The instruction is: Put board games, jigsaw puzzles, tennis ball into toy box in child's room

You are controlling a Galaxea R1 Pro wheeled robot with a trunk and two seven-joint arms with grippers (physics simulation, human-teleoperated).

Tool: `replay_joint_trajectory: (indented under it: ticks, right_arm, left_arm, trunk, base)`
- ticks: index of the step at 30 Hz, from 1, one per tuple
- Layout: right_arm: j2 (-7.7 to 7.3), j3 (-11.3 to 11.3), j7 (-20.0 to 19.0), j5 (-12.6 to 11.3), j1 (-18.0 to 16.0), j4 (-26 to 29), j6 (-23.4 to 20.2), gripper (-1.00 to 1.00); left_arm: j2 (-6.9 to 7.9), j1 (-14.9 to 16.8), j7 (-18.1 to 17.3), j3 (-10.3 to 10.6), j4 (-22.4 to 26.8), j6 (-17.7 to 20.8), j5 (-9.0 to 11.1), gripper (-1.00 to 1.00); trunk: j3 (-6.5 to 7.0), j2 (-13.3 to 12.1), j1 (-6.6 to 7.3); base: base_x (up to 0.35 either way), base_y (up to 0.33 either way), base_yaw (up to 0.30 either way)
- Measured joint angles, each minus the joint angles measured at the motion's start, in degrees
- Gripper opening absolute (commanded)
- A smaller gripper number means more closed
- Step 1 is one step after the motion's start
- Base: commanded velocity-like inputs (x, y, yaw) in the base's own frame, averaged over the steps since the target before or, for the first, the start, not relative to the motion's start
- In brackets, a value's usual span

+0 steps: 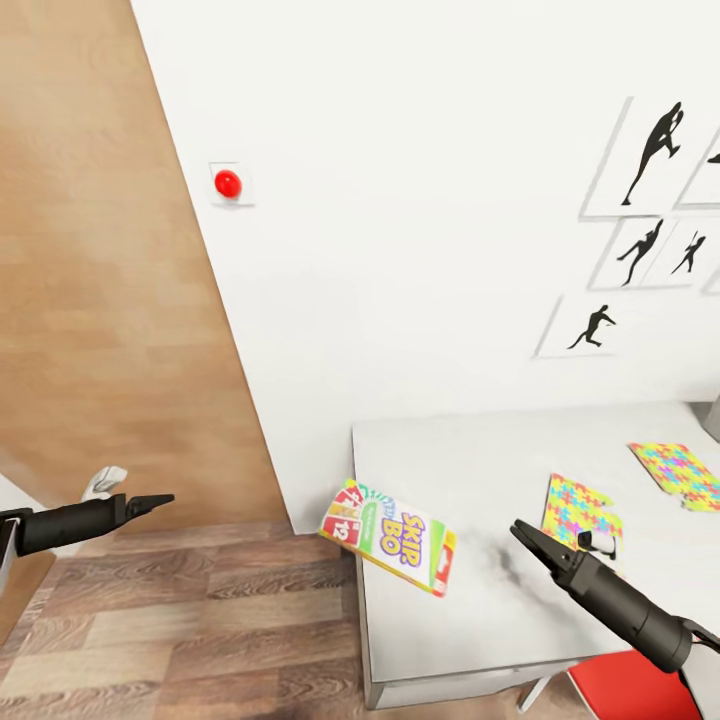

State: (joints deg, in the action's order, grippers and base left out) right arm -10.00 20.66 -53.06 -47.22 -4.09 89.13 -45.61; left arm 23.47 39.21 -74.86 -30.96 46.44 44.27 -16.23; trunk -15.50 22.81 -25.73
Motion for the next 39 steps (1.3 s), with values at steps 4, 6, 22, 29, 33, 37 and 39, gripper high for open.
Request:
replay_joint_trajectory:
  ticks: [4, 6, 22, 29, 33, 37, 39]
  right_arm:
    - [0.04, 0.0, 0.0, 0.3, 0.0, 0.0, 0.0, 1.00]
    - [0.05, 0.0, 0.0, 0.4, 0.0, 0.0, 0.0, 1.00]
    - [0.07, -0.1, -0.6, 0.5, 0.0, 0.1, 0.0, 1.00]
    - [0.08, -0.1, -0.6, 0.5, 0.0, 0.1, 0.0, 1.00]
    - [0.08, -0.1, -0.6, 0.5, 0.0, 0.1, -0.1, 1.00]
    - [0.08, -0.1, -0.6, 0.5, 0.0, 0.2, -0.1, 1.00]
    - [0.08, -0.1, -0.6, 0.5, 0.0, 0.3, -0.1, 1.00]
  left_arm:
    - [-0.10, 0.0, 0.0, 0.0, 0.0, 0.0, -0.1, 1.00]
    - [-0.14, 0.0, 0.0, 0.0, 0.0, 0.0, -0.1, 1.00]
    - [-0.35, 0.0, -0.1, 0.1, 0.0, 0.1, -0.1, 1.00]
    - [-0.33, 0.0, -0.3, 0.1, 0.0, 0.4, -0.1, 1.00]
    - [-0.38, 0.0, -0.2, 0.1, -0.2, 0.8, -0.2, 1.00]
    - [-0.59, 0.0, -0.2, 1.0, -0.3, 1.3, -0.2, 1.00]
    - [-0.68, 0.0, -0.1, 1.8, -0.4, 1.7, -0.2, 1.00]
  trunk:
    - [0.00, 0.0, 0.00]
    - [0.01, 0.0, -0.01]
    - [0.09, 0.0, -0.01]
    - [0.45, 0.0, -0.02]
    - [0.53, 0.0, -0.02]
    - [0.56, 0.0, -0.02]
    - [0.57, 0.0, -0.02]
  base:
    - [0.202, 0.000, -0.002]
    - [0.123, 0.000, -0.001]
    - [0.125, 0.000, -0.022]
    - [0.035, 0.000, -0.149]
    - [0.008, 0.000, -0.051]
    - [0.003, 0.000, -0.021]
    - [0.002, 0.000, -0.010]
